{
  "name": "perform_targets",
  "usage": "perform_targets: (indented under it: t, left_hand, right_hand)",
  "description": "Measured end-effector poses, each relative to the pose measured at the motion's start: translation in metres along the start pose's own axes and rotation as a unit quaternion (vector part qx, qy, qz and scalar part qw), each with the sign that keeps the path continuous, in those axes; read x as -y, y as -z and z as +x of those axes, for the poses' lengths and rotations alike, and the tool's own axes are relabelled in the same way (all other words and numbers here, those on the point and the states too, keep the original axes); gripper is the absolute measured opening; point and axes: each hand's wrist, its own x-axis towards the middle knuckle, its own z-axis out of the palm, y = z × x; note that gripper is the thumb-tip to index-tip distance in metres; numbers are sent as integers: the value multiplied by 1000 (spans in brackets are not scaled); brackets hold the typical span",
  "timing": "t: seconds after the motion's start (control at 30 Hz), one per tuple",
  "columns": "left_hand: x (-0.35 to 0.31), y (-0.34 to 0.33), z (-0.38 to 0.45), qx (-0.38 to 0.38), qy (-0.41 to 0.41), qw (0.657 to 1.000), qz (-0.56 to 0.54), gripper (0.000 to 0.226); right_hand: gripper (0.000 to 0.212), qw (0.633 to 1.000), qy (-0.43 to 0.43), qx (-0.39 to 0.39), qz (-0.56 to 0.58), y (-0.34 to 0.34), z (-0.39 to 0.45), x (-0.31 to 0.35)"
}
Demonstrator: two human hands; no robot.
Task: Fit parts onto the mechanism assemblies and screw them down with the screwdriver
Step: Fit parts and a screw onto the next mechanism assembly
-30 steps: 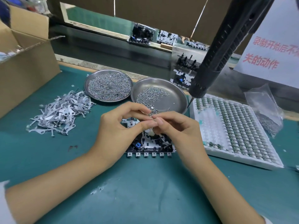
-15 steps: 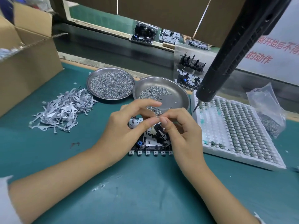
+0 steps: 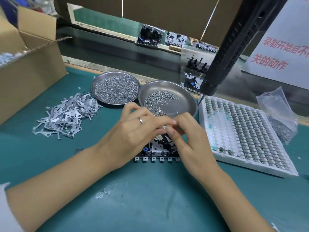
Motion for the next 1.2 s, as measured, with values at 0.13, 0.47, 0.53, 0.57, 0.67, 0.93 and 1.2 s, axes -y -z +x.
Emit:
perform_targets:
  t: [0.13, 0.47, 0.53, 0.57, 0.67, 0.93, 1.2]
  left_hand:
    - [0, 3, 2, 1, -49, 998, 36, 22]
    - [14, 5, 0, -32, -3, 996, 81, 24]
    - [33, 11, 2, -55, 75, 983, 159, 18]
    - [45, 15, 4, -61, 135, 970, 192, 16]
    - [77, 27, 6, -31, 323, 922, 211, 18]
    - [57, 27, 13, -68, 246, 961, 102, 19]
    - [-22, -10, 3, -78, 214, 950, -213, 21]
  right_hand:
    - [16, 999, 10, 27, -17, 1, 0, 0]
    - [18, 999, -14, -41, 26, -1, -1, -1]
    - [20, 996, -30, -83, 30, -1, -2, 0]
    - [20, 993, -39, -102, 34, -1, -2, 0]
    - [19, 986, -68, -146, 48, -3, -3, 1]
    - [16, 981, -97, -138, 91, -6, -2, 1]
    - [14, 960, -118, -61, 246, -2, -2, 9]
